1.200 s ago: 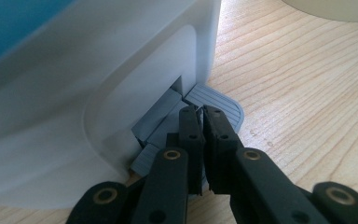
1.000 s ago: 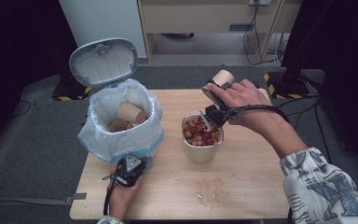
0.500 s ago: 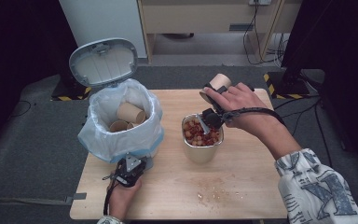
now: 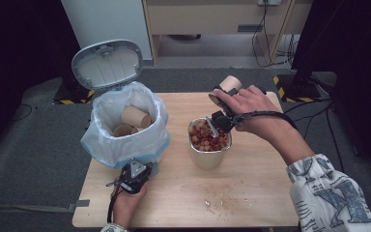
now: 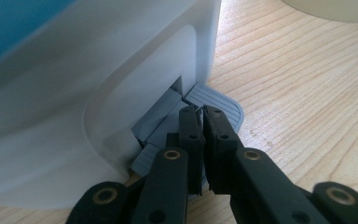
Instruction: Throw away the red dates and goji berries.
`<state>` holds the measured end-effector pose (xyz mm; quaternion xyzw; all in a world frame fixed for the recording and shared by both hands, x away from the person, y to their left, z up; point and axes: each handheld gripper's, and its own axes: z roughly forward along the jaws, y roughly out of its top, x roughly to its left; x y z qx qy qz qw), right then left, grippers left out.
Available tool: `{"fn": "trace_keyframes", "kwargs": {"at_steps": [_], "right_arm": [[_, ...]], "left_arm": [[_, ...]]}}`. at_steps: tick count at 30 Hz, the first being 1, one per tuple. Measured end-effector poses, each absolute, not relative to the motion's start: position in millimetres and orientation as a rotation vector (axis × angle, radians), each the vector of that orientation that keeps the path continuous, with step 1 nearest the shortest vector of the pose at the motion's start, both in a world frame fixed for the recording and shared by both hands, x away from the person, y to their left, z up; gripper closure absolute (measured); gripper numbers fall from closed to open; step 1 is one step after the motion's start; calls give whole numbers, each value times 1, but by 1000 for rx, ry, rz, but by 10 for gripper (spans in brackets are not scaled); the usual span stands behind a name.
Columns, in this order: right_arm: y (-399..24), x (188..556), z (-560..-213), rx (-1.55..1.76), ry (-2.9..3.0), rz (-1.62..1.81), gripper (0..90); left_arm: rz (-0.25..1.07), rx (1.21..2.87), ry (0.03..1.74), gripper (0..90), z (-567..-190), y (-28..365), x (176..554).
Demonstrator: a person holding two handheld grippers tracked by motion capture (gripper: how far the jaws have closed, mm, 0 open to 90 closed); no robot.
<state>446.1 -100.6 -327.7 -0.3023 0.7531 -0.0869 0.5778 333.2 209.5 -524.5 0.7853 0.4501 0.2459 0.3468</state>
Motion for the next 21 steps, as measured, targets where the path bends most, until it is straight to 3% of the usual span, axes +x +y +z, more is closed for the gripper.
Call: {"fn": "trace_keyframes", "kwargs": {"at_steps": [12, 21], "right_arm": [[-109, 448, -336, -634, 1814, -134, 351], [-124, 456, -334, -381, 1940, 135, 350]], "left_arm": [[639, 2038, 1167, 851, -525, 209, 333], [639, 2038, 1166, 851, -525, 209, 333]]}}
